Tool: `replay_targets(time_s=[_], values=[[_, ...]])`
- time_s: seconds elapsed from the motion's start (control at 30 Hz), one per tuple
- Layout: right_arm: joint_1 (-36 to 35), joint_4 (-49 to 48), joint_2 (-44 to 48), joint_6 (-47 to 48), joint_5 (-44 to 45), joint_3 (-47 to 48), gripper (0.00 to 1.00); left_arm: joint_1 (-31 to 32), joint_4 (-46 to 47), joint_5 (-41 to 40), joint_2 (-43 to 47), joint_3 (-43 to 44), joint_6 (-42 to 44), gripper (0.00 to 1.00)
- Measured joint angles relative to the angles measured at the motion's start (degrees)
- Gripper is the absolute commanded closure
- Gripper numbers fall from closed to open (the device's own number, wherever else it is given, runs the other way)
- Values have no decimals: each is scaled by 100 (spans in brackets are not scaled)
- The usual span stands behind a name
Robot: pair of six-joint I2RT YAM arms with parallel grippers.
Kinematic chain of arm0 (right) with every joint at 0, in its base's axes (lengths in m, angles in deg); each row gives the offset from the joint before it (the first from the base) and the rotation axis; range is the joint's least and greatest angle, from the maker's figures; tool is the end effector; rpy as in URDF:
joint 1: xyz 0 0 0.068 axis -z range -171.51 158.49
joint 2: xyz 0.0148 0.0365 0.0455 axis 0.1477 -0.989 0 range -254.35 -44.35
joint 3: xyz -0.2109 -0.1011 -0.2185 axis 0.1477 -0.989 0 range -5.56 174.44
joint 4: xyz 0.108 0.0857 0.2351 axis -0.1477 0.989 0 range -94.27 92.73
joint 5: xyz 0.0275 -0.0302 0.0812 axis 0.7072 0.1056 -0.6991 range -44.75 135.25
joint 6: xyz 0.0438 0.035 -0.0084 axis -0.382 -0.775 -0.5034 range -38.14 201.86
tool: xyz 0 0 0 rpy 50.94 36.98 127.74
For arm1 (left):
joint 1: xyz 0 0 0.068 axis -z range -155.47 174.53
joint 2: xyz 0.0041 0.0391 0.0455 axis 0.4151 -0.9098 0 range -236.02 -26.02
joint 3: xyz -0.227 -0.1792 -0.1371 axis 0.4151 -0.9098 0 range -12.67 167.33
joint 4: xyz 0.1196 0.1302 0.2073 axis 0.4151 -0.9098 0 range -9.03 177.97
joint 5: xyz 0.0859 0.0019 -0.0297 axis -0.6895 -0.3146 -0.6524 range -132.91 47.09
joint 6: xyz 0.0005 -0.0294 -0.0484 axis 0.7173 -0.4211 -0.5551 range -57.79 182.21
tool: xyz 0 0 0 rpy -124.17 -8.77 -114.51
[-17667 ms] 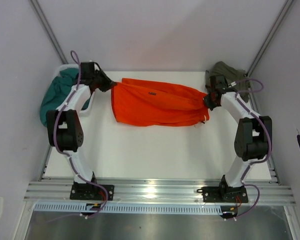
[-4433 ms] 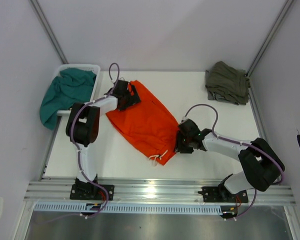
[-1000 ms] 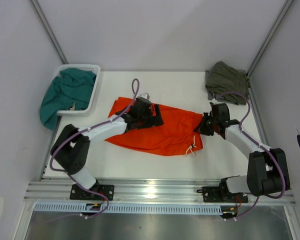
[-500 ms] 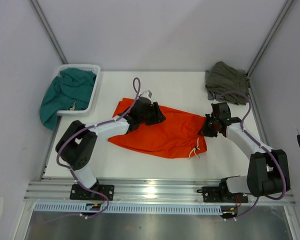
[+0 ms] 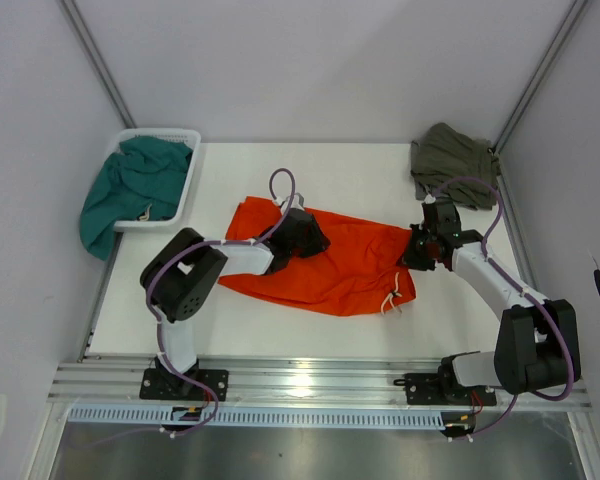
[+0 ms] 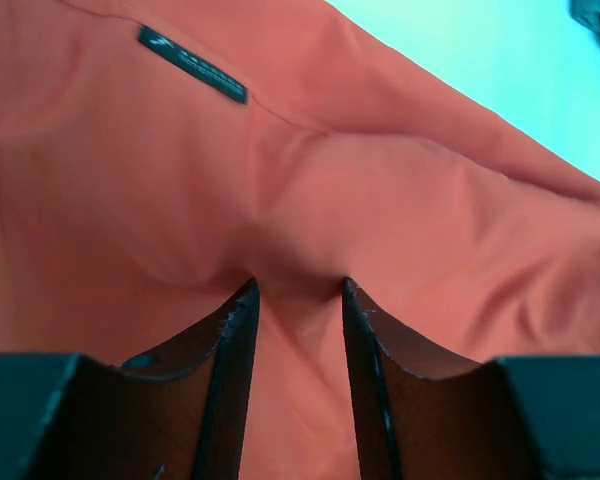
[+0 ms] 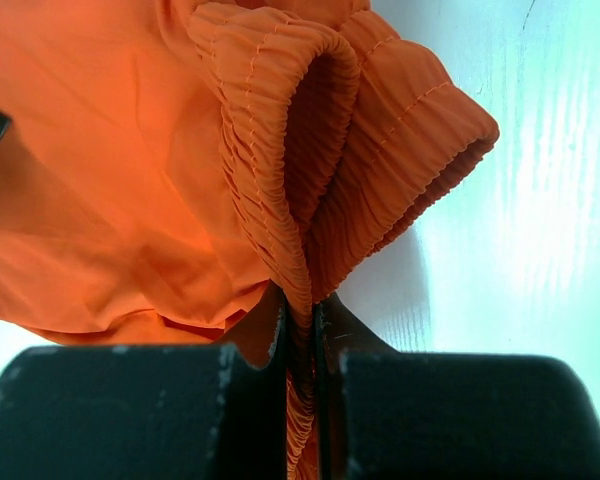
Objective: Fold and stack the shorts
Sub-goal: Fold the shorts
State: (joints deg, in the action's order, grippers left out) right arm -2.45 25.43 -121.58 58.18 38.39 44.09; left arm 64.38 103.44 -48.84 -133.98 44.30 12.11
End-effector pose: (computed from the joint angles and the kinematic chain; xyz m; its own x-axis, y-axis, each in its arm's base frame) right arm 0.2618 0.0554 0.2573 -0.8576 0.2404 -0.4547 0.1013 0.9456 0.3091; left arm 0.3226 -0.2640 0.1832 -0.7256 -0.3884 -0.5680 0.0252 0.8099 -0.5860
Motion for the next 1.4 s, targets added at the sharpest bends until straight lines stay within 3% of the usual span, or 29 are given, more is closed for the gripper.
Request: replay_targets(time_s=[0.27,0.63,1.07,1.23,1.4], values=[[-208,72,0,-4,109,101,100,0,9,-208,-678,608,-101,58],[-1464,603,0,-114,557,785,100,7,2,-315,-1045,1099,-269,55],[-1488,1252,-260,-17,496,2695,100,409,-72,-907,-1047,1132,-522,51],[-1486,1248,-542,-26,337,2883,100,767,-136,-1390,-1047,1139,-691,48],[-1419,1285,-590,-24,269,2870,100,758,-157,-1379,-1036,1165,-734,39]])
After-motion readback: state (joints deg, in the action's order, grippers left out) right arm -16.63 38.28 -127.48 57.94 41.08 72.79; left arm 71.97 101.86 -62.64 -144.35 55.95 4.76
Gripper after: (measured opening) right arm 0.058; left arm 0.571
